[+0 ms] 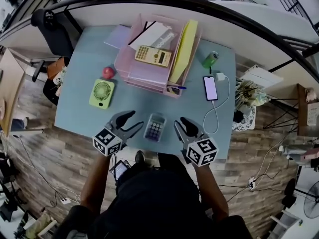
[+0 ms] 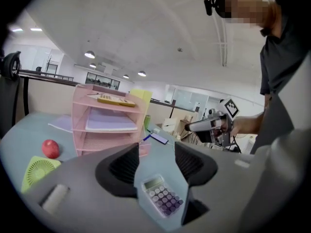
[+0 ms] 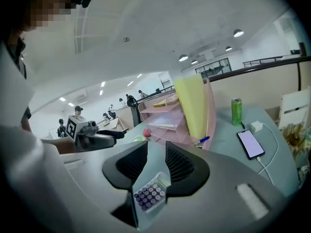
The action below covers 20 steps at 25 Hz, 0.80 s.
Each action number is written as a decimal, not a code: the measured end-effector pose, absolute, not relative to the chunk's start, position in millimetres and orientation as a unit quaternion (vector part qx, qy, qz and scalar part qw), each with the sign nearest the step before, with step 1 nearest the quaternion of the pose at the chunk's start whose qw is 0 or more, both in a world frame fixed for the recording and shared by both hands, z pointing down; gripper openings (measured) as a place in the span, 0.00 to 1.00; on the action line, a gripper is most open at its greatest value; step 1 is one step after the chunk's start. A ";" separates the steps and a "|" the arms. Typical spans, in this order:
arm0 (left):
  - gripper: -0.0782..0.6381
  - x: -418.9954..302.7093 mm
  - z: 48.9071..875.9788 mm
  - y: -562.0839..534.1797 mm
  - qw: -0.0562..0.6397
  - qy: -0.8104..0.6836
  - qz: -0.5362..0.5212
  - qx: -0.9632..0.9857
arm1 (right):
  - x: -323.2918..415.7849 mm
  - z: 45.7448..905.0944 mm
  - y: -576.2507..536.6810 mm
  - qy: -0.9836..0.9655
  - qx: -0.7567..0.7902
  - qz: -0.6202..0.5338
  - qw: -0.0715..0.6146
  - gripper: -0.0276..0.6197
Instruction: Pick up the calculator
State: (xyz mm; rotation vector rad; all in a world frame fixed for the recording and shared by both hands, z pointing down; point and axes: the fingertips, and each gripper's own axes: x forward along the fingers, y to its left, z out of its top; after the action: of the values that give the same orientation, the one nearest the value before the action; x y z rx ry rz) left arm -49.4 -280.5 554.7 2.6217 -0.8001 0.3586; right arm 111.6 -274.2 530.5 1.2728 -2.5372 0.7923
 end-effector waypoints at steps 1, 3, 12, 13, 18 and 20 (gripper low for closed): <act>0.47 -47.1 564.3 -284.9 0.195 -0.284 0.132 0.929 | 111.4 540.1 -278.2 -0.856 0.426 0.275 0.102 0.19; 0.47 -41.9 583.4 -290.7 0.210 -0.281 0.141 0.926 | 110.4 560.1 -282.6 -0.853 0.419 0.290 0.113 0.20; 0.47 -19.4 665.7 -301.6 0.268 -0.264 0.191 0.907 | 96.7 650.8 -285.3 -0.836 0.384 0.357 0.163 0.20; 0.47 -17.3 674.3 -302.2 0.273 -0.261 0.197 0.905 | 95.1 660.8 -285.4 -0.834 0.380 0.363 0.169 0.20; 0.47 -6.0 714.3 -304.0 0.295 -0.244 0.225 0.896 | 91.3 704.7 -284.9 -0.819 0.371 0.395 0.189 0.20; 0.47 -3.5 726.8 -304.5 0.301 -0.240 0.235 0.892 | 88.6 716.6 -284.8 -0.816 0.364 0.404 0.193 0.20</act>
State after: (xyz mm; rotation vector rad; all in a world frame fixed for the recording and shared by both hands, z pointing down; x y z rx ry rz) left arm -3.5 -304.5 726.8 2.3670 -0.6362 0.6243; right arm 88.6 -284.8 716.6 1.0223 -2.2903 1.1338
